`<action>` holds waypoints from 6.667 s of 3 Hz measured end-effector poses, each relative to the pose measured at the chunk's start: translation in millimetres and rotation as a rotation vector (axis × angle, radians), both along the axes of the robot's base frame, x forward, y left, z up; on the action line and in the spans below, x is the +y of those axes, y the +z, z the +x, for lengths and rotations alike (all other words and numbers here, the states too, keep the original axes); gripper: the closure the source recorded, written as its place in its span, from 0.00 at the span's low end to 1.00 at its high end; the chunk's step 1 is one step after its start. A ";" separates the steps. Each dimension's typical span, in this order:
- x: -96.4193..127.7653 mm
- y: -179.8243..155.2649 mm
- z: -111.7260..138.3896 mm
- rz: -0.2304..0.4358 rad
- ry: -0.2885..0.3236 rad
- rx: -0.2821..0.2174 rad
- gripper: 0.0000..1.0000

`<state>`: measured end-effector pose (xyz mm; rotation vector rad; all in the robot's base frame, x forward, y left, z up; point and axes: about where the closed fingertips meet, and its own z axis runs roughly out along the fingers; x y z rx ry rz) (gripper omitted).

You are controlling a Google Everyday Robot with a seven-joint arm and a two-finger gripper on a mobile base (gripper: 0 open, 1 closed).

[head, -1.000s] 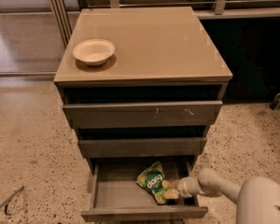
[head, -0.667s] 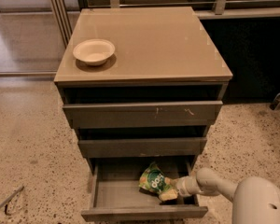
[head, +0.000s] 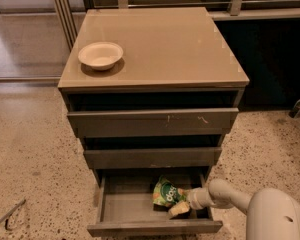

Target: Pick green rice chip bag from bottom drawer and place on counter

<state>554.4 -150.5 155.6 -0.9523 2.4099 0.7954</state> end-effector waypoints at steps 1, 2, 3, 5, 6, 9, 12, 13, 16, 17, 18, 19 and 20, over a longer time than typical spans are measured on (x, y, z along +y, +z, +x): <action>13.7 -1.7 -1.6 -0.022 0.047 -0.031 0.37; 21.7 -8.0 -3.9 -0.047 0.081 -0.057 0.60; 21.8 -6.8 -3.9 -0.047 0.082 -0.057 0.83; 21.9 -6.8 -4.0 -0.047 0.082 -0.057 1.00; 26.7 10.1 -8.8 -0.058 0.132 -0.073 1.00; 51.8 158.5 -39.7 -0.189 0.334 -0.231 1.00; 64.3 251.3 -74.4 -0.237 0.412 -0.342 1.00; 64.7 289.3 -85.7 -0.201 0.390 -0.315 1.00; 63.8 382.4 -85.9 -0.125 0.337 -0.310 1.00; 44.7 414.3 -58.8 -0.011 0.274 -0.277 1.00; 20.6 468.4 -25.5 0.078 0.211 -0.238 1.00; 6.5 553.7 -4.1 0.123 0.209 -0.256 1.00; 6.5 553.9 -4.1 0.123 0.209 -0.256 1.00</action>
Offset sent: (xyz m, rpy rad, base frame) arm -0.0035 0.0266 -0.0127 -0.0821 -0.0944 0.1172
